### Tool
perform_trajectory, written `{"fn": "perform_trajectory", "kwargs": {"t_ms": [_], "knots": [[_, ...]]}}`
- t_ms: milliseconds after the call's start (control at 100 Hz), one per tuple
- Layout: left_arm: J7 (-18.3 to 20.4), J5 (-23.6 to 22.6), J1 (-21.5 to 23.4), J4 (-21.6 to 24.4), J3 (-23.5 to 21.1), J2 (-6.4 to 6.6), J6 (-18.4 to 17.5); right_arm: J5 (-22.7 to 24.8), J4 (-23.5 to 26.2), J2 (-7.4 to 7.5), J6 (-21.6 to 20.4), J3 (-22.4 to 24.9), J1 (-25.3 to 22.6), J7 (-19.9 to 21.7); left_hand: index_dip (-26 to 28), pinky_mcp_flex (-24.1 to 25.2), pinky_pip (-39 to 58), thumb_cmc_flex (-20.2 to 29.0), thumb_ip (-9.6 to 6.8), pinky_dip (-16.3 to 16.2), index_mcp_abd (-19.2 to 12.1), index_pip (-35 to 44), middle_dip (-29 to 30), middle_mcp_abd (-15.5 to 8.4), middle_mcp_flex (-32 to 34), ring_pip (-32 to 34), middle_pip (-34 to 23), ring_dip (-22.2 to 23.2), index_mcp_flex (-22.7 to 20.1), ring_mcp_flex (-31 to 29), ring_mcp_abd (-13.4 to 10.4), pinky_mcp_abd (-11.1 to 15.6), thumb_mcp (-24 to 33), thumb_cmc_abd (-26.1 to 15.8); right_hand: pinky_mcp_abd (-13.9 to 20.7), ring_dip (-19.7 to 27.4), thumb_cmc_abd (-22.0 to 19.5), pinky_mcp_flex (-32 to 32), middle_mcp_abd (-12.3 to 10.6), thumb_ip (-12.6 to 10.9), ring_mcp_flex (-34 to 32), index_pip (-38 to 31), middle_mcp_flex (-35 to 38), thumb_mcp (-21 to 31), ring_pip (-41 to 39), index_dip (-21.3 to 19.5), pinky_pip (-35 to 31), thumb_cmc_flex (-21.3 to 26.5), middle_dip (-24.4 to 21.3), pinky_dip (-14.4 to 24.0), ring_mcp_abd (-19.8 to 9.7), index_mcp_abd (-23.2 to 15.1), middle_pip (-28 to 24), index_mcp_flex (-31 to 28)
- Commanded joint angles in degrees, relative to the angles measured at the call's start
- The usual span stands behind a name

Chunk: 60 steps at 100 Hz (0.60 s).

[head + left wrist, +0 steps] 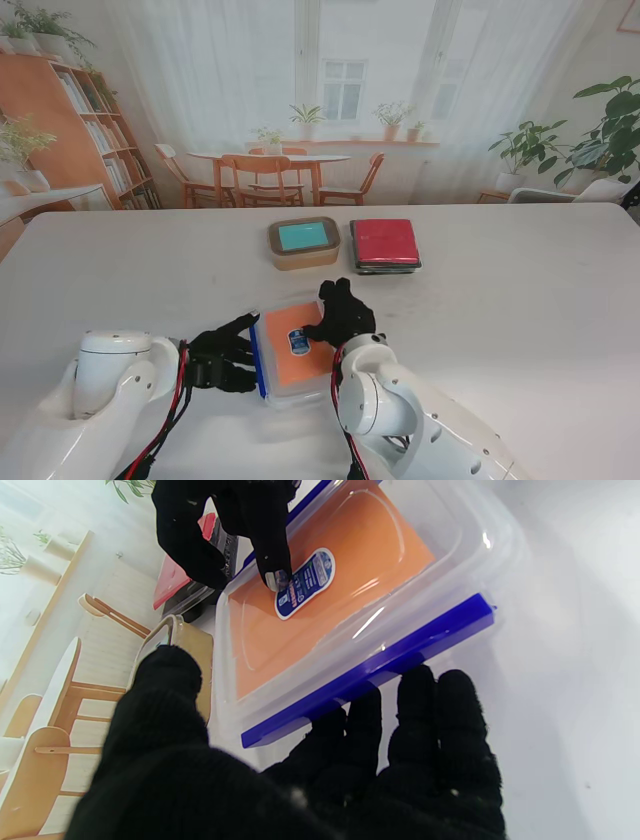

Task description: Pair container bodies with their lids

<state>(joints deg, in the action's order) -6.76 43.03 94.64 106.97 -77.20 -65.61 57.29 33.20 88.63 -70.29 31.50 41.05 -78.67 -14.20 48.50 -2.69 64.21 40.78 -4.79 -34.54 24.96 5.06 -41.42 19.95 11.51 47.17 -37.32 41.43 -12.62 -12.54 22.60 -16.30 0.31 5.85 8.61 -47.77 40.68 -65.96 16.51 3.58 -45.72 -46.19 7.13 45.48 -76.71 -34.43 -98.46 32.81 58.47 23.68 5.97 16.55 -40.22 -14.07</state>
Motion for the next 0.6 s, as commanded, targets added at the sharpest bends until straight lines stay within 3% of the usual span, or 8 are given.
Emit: {"fn": "perform_trajectory", "kwargs": {"t_ms": [0,200,270,370,400,490,510,590], "knots": [[0.8,1.3,-1.2,1.1,1.2,-0.14,0.8,-0.1,-0.3,-0.12,-0.4,-0.6,-1.3,1.4,-0.1,-0.6,3.3,1.6,-0.54,-0.7,-3.9,3.0,-0.9,-2.8,2.2,2.3,-3.3,0.6,-2.0,-2.6,-1.6,0.0,-0.5,-0.4,13.7,1.2,3.4,-1.9,-0.1,-2.1,-5.3,-1.6,0.2,5.5,-4.6,-1.4,-5.2,6.9,-0.9,1.4,-2.6,0.0,-1.1,0.5],[0.3,3.0,-4.0,0.4,4.2,2.3,0.8,0.3,0.1,0.07,-0.8,-0.4,-1.6,1.4,-0.1,-0.7,3.9,1.9,-0.49,-1.1,-4.0,3.2,-0.9,-2.7,2.4,2.8,-3.5,0.8,-2.3,-2.8,-1.4,0.0,-0.4,-1.2,14.8,1.6,3.4,-2.0,0.2,-2.1,-6.0,-2.3,0.6,5.9,-4.9,-1.8,-5.4,7.2,-2.8,2.2,-3.3,0.0,-3.0,0.3],[1.3,2.4,-4.8,0.3,5.1,3.09,0.8,0.3,0.1,0.11,-0.9,-0.3,-1.7,1.4,-0.1,-0.6,4.2,1.9,-0.42,-1.2,-4.1,3.2,-1.0,-2.7,2.4,3.0,-3.5,0.9,-2.5,-2.7,-1.3,-0.1,-0.5,-1.7,15.1,2.2,3.3,-2.1,0.3,-2.1,-6.2,-2.7,0.5,5.9,-5.2,-2.0,-5.2,7.2,-5.7,2.8,-3.4,0.0,-5.0,0.3],[4.6,-1.5,-5.7,0.2,6.3,3.86,0.8,0.2,0.2,0.12,-0.9,-0.2,-1.8,1.4,-0.2,-0.4,4.4,2.2,-0.34,-1.3,-4.0,3.2,-1.0,-2.5,2.5,3.0,-3.5,1.0,-2.7,-2.6,-1.0,-0.3,-0.5,-2.5,15.4,2.3,3.1,-2.1,0.4,-2.1,-6.5,-3.0,0.9,5.9,-5.3,-2.1,-5.2,7.3,-6.6,2.9,-3.6,0.0,-5.5,0.2],[6.3,-3.7,-5.8,0.1,6.3,3.78,0.8,0.2,0.3,0.12,-0.8,-0.2,-1.8,1.5,-0.2,-0.4,4.4,2.2,-0.29,-1.4,-3.9,3.2,-0.9,-2.5,2.5,3.1,-3.4,1.0,-2.8,-2.6,-0.9,-0.4,-0.5,-2.7,15.7,2.6,3.0,-2.1,0.4,-2.2,-6.6,-3.2,0.7,5.7,-5.4,-2.1,-5.2,7.4,-9.4,3.3,-3.6,0.0,-7.1,0.2],[9.7,-7.8,-6.3,-0.1,6.6,3.75,0.8,-0.1,0.4,0.09,-0.7,-0.2,-1.9,1.6,-0.5,-0.1,4.6,2.4,-0.19,-1.5,-3.8,3.0,-0.9,-2.2,2.6,3.0,-3.2,0.9,-3.0,-2.5,-0.5,-0.7,-0.5,-3.4,15.8,2.7,3.0,-2.1,0.5,-2.2,-6.9,-3.3,1.1,5.9,-5.5,-2.2,-5.2,7.4,-10.4,3.5,-3.7,0.1,-7.8,0.1],[10.2,-8.4,-6.5,-0.2,6.9,3.88,0.8,-0.2,0.4,0.09,-0.7,-0.2,-1.9,1.6,-0.6,-0.1,4.6,2.4,-0.15,-1.5,-3.7,3.0,-0.8,-2.1,2.6,3.0,-3.2,0.9,-3.1,-2.5,-0.3,-0.8,-0.6,-3.7,16.0,3.0,3.0,-2.1,0.6,-2.2,-7.0,-3.5,1.0,6.0,-5.6,-2.3,-5.2,7.5,-13.3,3.8,-3.7,0.1,-9.3,0.0],[12.5,-10.9,-7.2,-0.6,7.6,4.25,0.8,-0.5,0.4,0.05,-0.7,-0.3,-1.8,1.7,-1.0,0.4,4.5,2.6,-0.04,-1.5,-3.6,2.8,-0.6,-1.7,2.6,2.9,-2.8,0.8,-3.3,-2.2,0.1,-1.1,-0.6,-4.6,16.1,3.4,2.8,-2.2,0.9,-2.2,-7.4,-4.1,1.1,6.0,-5.9,-2.7,-5.2,7.5,-17.0,4.2,-3.9,0.2,-12.4,-0.5]]}}
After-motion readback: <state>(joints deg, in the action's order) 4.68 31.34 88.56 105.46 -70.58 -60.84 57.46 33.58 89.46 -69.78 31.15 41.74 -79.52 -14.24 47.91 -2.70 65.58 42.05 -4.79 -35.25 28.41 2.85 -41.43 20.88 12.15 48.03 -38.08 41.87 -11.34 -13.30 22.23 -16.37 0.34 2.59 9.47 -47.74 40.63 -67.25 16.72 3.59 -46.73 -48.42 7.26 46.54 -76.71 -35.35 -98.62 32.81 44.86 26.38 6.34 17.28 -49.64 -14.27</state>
